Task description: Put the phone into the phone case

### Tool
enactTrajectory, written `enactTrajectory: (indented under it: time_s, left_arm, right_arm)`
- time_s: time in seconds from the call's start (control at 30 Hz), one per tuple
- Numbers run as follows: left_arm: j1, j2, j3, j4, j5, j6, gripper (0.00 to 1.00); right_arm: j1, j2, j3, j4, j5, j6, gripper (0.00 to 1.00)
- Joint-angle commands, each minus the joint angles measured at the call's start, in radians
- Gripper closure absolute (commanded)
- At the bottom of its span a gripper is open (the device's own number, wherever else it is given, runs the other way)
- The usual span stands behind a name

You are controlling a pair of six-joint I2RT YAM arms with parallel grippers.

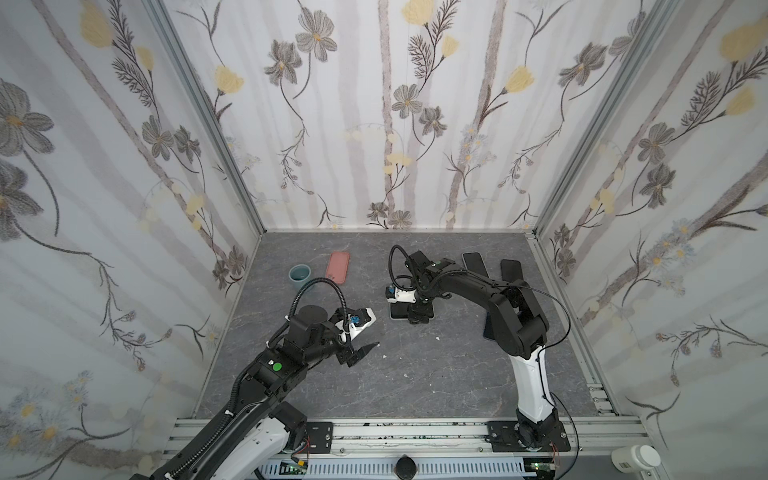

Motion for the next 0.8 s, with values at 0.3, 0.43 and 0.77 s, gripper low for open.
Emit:
enactTrajectory:
  time_s: [0.3, 0.43, 0.77]
  left_arm:
    - [-0.005, -0.009, 0.003, -0.093, 0.010, 0.097, 0.19]
    - [-0.006, -0.030, -0.006, -0.078, 0.015, 0.101, 0.19]
    - [-0.006, -0.078, -0.034, -0.023, -0.010, 0.095, 0.20]
  right_arm:
    - [0.013, 0.073, 0.063, -0.079, 0.019, 0.009, 0.09]
    - [0.013, 0.086, 0.068, -0.085, 0.019, 0.013, 0.11]
    - [-0.021, 0.121, 0.105, -0.109, 0.032, 0.095, 0.29]
